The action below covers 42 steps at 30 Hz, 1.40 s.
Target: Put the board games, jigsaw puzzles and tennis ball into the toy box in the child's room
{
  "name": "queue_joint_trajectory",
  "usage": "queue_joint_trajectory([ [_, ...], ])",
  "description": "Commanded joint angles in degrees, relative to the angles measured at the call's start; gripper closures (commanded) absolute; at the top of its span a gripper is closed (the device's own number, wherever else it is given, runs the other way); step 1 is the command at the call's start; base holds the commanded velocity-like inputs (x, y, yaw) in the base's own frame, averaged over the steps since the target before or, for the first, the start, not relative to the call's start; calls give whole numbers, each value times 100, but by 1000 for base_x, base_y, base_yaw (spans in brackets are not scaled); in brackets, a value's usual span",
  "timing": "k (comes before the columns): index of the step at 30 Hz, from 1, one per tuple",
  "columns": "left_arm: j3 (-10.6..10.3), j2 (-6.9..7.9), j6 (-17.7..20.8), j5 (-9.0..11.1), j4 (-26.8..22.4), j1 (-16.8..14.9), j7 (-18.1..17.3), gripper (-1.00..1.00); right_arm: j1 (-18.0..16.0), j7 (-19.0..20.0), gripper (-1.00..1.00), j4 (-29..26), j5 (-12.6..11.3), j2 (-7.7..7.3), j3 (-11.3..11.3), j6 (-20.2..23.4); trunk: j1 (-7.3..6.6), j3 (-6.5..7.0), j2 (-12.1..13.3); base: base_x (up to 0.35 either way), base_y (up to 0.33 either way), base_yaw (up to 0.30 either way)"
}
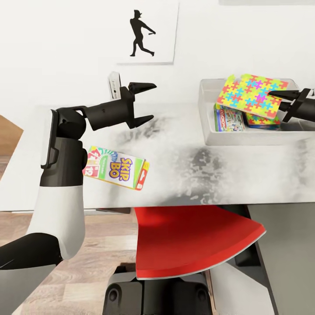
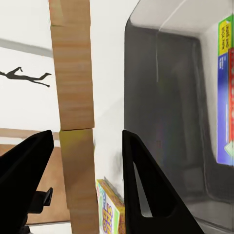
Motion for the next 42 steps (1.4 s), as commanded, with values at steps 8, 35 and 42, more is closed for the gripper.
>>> queue_joint_trajectory([
  [8,6,-9,2,63,-28,-11,58,-100,-8,26,100,-107,-23,-42,46,12,3,-83,-10,0,0,0],
  [35,-3,-13,-3,67,-50,-20,54,-100,-16,-31,100,-390,-17,-203,39,12,3,-155,-10,0,0,0],
  [42,-81,-15,-7,74,-46,-26,54,-100,-16,-152,100,-394,52,-138,43,12,3,-156,-10,0,0,0],
])
